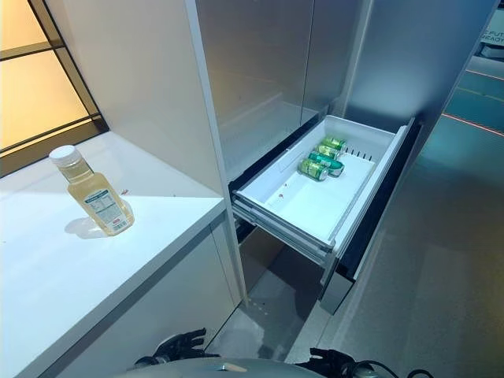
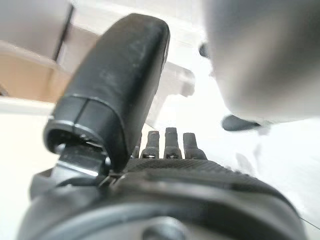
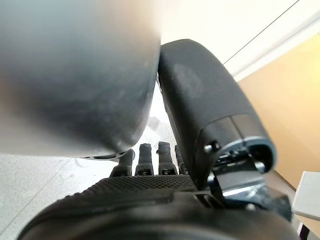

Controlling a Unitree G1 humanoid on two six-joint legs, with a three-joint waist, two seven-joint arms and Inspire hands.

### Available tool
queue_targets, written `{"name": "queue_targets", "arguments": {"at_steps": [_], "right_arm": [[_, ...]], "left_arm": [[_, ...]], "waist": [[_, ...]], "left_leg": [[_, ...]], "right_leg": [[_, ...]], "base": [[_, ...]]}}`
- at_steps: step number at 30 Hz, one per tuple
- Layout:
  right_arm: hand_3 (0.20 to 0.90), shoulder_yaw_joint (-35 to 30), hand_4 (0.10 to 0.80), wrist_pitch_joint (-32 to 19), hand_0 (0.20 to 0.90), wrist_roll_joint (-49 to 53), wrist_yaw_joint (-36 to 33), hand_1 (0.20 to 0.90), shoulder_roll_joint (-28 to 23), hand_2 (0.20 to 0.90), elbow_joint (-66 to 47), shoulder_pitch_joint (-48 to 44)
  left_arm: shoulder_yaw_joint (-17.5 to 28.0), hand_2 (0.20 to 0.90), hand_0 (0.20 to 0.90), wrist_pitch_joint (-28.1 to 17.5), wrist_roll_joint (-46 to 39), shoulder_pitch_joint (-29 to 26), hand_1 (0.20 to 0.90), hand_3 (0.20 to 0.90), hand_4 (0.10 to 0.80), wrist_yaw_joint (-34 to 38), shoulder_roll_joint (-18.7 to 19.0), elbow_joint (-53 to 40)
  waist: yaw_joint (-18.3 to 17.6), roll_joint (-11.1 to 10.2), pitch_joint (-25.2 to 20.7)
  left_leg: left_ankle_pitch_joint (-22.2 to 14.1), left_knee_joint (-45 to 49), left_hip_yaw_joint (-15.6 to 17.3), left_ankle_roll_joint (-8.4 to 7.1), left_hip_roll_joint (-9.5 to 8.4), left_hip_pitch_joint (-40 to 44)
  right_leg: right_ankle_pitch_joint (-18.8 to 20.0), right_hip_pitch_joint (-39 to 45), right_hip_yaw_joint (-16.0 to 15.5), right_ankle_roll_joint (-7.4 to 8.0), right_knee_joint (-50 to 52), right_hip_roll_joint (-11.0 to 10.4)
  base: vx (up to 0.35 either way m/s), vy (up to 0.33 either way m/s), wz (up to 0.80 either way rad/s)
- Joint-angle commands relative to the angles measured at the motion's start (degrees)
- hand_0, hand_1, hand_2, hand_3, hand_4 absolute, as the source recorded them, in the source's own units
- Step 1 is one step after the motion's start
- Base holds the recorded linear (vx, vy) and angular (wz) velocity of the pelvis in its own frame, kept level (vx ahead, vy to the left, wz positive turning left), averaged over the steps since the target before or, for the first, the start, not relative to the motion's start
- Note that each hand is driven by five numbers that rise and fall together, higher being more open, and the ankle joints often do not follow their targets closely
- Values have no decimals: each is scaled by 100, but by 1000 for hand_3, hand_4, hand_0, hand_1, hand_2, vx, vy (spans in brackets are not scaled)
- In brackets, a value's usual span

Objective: Put drinks into fridge and close the fridge

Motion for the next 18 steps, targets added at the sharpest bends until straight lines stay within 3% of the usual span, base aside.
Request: {"name": "queue_targets", "arguments": {"at_steps": [1, 6, 8, 11, 14, 15, 17, 18], "right_arm": [[900, 193, 800, 218, 900, -27, 157, 900, -160, 900, -222, -305], [900, 114, 800, 596, 900, -181, 192, 900, -344, 900, -845, -132], [900, 74, 800, 635, 900, -231, 170, 900, -349, 900, -983, -40], [900, 8, 800, 680, 900, -272, 109, 900, -302, 900, -1151, 90], [900, -22, 800, 578, 900, -299, 65, 900, -211, 900, -1076, 138], [900, -14, 800, 506, 900, -305, 20, 900, -125, 900, -971, 141], [900, 55, 800, 466, 900, -245, -52, 900, -22, 900, -865, 109], [900, 101, 800, 470, 900, -215, -90, 900, 21, 900, -856, 111]], "left_arm": [[0, 900, 900, 377, -829, -484, 900, 900, 800, -1430, 152, -1061], [170, 900, 900, 1732, -2253, -394, 900, 900, 800, -2654, 463, -2859], [352, 900, 900, 2049, -2849, -379, 900, 900, 800, -3153, 522, -3429], [871, 900, 900, 3065, -4141, -342, 900, 900, 800, -3660, 370, -4773], [1206, 900, 900, 3555, -5319, -394, 900, 900, 800, -3937, 85, -5651], [1289, 900, 900, 3533, -6065, -480, 900, 900, 800, -3902, -127, -6185], [1265, 900, 900, 3062, -6668, -643, 900, 900, 800, -3405, -273, -7013], [1239, 900, 900, 2407, -6575, -728, 900, 900, 800, -3191, -243, -7382]], "waist": [[-30, -16, 219], [-79, 88, 261], [-78, 101, 268], [-31, 92, 269], [11, 53, 263], [36, 18, 247], [70, -32, 244], [93, -51, 239]], "left_leg": [[-66, 34, 472, 171, -226, -204], [-54, 34, 492, 173, -217, -234], [-58, 34, 481, 181, -222, -238], [-93, 34, 448, 196, -229, -238], [-136, 34, 426, 199, -225, -225], [-158, 34, 405, 196, -219, -220], [-183, 34, 364, 189, -211, -203], [-182, 34, 342, 185, -205, -207]], "right_leg": [[-141, 20, 459, 70, 161, 157], [-118, -27, 473, 84, 172, 142], [-104, -19, 469, 90, 154, 127], [-94, 17, 450, 83, 106, 103], [-108, 61, 429, 78, 83, 86], [-121, 81, 424, 69, 84, 80], [-143, 114, 408, 54, 93, 78], [-150, 121, 383, 48, 100, 73]], "base": [[-36, 40, -4], [-27, 38, -6], [0, 0, 0], [0, 0, 0], [7, -13, 3], [16, -46, 7], [17, -58, 10], [15, -53, 14]]}}
